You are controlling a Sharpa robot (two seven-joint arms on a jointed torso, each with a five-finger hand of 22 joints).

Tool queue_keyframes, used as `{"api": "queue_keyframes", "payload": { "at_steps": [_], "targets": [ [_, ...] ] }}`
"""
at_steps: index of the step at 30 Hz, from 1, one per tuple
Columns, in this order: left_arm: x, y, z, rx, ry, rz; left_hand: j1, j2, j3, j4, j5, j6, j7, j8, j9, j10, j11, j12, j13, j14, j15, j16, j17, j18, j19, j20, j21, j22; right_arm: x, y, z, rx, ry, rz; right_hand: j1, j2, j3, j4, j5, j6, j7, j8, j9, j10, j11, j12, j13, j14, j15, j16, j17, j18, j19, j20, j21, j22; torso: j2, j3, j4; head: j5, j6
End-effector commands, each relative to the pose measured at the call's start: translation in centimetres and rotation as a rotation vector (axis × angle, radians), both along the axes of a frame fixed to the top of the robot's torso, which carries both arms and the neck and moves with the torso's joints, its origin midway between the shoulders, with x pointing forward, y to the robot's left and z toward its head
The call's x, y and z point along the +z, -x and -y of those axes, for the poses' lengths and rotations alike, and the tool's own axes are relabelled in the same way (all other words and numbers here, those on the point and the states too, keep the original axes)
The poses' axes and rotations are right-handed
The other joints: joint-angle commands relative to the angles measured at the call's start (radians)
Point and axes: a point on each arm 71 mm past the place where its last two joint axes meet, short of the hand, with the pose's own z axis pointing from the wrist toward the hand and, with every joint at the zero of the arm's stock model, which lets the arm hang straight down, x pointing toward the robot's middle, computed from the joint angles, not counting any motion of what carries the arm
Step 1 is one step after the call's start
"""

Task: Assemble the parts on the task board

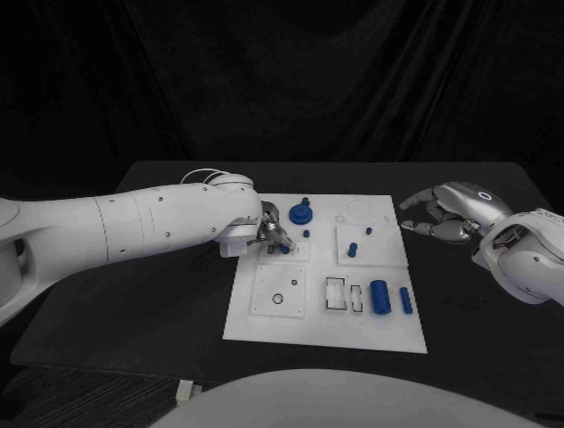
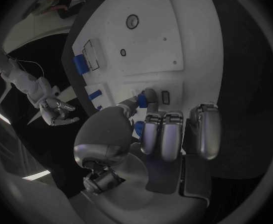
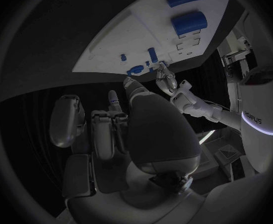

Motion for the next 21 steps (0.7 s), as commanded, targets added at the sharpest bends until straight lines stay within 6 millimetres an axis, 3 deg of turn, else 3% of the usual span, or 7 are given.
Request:
{"api": "queue_keyframes", "payload": {
  "at_steps": [1, 21],
  "targets": [
    [-0.76, 0.70, 0.27, -0.036, -0.009, -0.049, 0.002, -0.001, -0.006, 0.000, -0.006, -0.004, -0.003, 0.003, 0.001, 0.107, -0.007, 0.003, 0.263, 0.107, -0.007, 0.003, 0.263, 0.005, -0.004, 0.000, -0.003, 0.135, -0.19, -0.01, 0.12, -0.019, 0.008, -0.012, 0.006, 0.003, 0.002, -0.007, 0.007, 0.008, 0.001, -0.006, -0.002, 0.106, 0.009, 0.003, 0.263, 0.106, 0.003, 0.003, 0.263, 0.016, -0.006, -0.002, -0.003, 0.169, 0.000, 0.0000, -0.0007, 0.000, 0.000],
    [-0.80, 0.95, 0.10, -0.044, -0.018, -0.064, 0.005, -0.002, -0.008, 0.000, -0.011, -0.006, -0.003, 0.001, 0.002, 0.107, -0.007, 0.003, 0.263, 0.107, -0.007, 0.003, 0.263, 0.007, -0.009, 0.000, -0.007, 0.131, -0.28, -0.07, 0.16, -0.026, 0.014, -0.021, 0.009, 0.004, 0.004, -0.011, 0.011, 0.009, 0.002, -0.007, -0.003, 0.106, 0.009, 0.003, 0.263, 0.106, 0.003, 0.003, 0.263, 0.016, -0.006, -0.002, -0.006, 0.169, 0.000, -0.0006, 0.0008, -0.001, 0.000]
  ]
}}
